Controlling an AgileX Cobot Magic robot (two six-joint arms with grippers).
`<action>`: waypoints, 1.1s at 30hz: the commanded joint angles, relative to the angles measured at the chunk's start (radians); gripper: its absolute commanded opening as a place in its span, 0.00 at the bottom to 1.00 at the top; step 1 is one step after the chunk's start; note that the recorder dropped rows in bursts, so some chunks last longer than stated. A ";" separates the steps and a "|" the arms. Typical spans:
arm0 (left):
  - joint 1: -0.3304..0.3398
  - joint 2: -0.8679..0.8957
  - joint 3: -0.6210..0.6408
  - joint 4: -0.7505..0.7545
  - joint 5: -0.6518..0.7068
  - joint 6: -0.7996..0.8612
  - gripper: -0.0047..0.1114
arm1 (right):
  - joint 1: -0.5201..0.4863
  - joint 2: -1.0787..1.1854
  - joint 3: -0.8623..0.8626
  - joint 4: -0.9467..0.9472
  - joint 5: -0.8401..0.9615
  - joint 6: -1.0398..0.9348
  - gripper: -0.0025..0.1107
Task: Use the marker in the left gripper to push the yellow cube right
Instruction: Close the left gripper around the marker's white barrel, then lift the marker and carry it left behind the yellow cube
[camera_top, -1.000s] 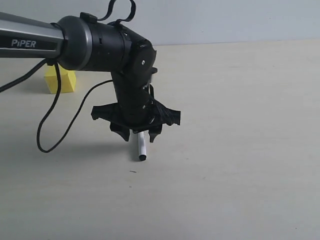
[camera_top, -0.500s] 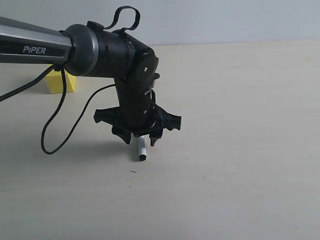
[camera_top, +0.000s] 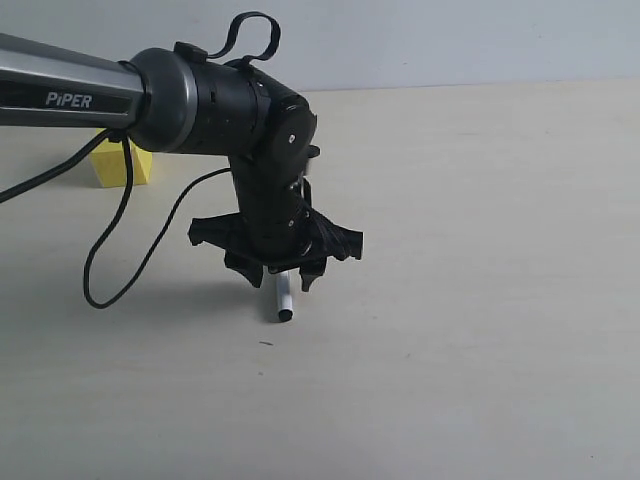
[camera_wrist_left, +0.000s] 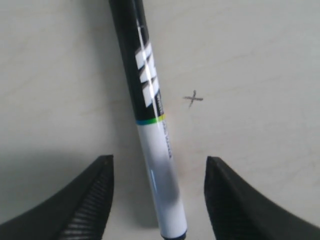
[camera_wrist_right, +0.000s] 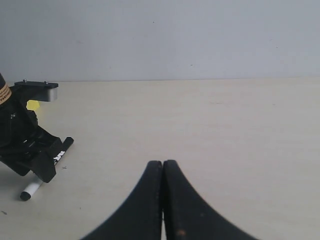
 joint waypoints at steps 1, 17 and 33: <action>0.000 -0.002 -0.008 0.004 -0.006 0.004 0.50 | 0.001 -0.005 0.004 -0.001 -0.007 -0.003 0.02; 0.000 0.029 -0.008 -0.005 -0.004 0.004 0.50 | 0.001 -0.005 0.004 -0.001 -0.007 -0.001 0.02; 0.059 -0.120 -0.008 0.028 0.178 0.353 0.04 | 0.001 -0.005 0.004 -0.001 -0.007 0.001 0.02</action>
